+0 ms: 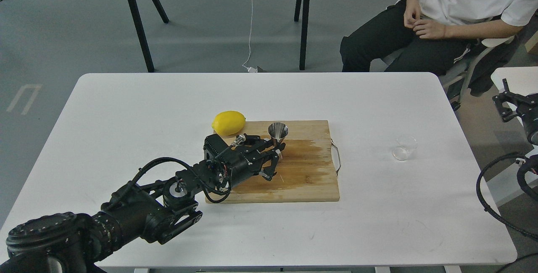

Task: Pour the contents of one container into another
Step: 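Carry the jigger onto the cutting board beside the lemon and set it down, then open the left gripper and pull the left arm back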

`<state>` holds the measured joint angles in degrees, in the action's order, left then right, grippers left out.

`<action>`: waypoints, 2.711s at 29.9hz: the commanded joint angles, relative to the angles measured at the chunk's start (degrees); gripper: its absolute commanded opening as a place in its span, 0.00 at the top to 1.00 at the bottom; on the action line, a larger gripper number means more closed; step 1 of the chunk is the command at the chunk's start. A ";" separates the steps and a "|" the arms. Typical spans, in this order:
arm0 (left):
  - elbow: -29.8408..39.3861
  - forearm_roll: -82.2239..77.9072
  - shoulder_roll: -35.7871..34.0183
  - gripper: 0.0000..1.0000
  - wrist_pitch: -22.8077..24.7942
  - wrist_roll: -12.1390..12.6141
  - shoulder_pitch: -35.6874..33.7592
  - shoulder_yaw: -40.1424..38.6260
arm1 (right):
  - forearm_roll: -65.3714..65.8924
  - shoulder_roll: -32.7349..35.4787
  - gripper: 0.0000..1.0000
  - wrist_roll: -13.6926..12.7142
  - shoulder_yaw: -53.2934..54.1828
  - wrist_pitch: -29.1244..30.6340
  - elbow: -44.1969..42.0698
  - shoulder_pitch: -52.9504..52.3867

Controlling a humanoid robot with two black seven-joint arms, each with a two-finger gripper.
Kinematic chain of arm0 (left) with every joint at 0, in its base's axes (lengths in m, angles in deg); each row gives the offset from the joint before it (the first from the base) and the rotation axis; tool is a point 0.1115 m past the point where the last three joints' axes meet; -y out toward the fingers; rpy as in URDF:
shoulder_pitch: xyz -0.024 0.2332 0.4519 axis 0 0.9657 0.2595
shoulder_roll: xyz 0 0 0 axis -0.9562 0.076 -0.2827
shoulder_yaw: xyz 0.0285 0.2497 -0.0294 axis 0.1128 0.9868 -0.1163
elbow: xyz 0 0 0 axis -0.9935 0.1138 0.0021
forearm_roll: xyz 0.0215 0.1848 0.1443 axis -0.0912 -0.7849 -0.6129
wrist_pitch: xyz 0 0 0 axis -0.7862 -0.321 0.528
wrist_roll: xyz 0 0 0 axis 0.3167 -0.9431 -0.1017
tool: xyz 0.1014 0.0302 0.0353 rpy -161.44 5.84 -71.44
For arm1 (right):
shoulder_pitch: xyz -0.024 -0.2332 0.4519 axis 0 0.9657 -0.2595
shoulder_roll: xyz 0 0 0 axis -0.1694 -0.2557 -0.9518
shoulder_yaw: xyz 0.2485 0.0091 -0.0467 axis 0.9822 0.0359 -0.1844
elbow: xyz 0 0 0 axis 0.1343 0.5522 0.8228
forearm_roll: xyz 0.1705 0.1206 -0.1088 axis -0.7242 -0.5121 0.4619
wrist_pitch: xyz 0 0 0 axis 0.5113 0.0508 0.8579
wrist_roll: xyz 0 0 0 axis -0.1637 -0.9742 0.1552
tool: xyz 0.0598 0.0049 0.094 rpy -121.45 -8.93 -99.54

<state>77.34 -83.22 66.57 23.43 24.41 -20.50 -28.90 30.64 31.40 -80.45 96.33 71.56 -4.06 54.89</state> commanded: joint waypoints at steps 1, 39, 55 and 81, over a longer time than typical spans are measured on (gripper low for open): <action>0.10 -0.01 -0.28 0.81 -0.08 0.03 0.26 0.02 | 0.00 0.05 0.00 -0.01 0.08 0.00 0.00 0.05; 8.16 -0.01 -10.20 0.08 -0.75 -0.05 4.38 -0.94 | 0.00 0.75 0.00 0.08 0.08 0.00 0.00 0.13; 29.62 38.74 -26.56 0.05 0.61 -1.02 5.62 -14.46 | -0.87 1.54 0.00 0.08 0.86 0.00 0.79 3.29; 20.57 119.37 -25.86 0.00 50.46 -1.37 8.95 -44.19 | -25.49 4.00 0.00 -17.59 1.57 -5.36 30.21 23.33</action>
<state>98.10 34.91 40.50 73.87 23.11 -12.43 -73.17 5.93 35.22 -98.00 97.82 71.43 20.45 76.77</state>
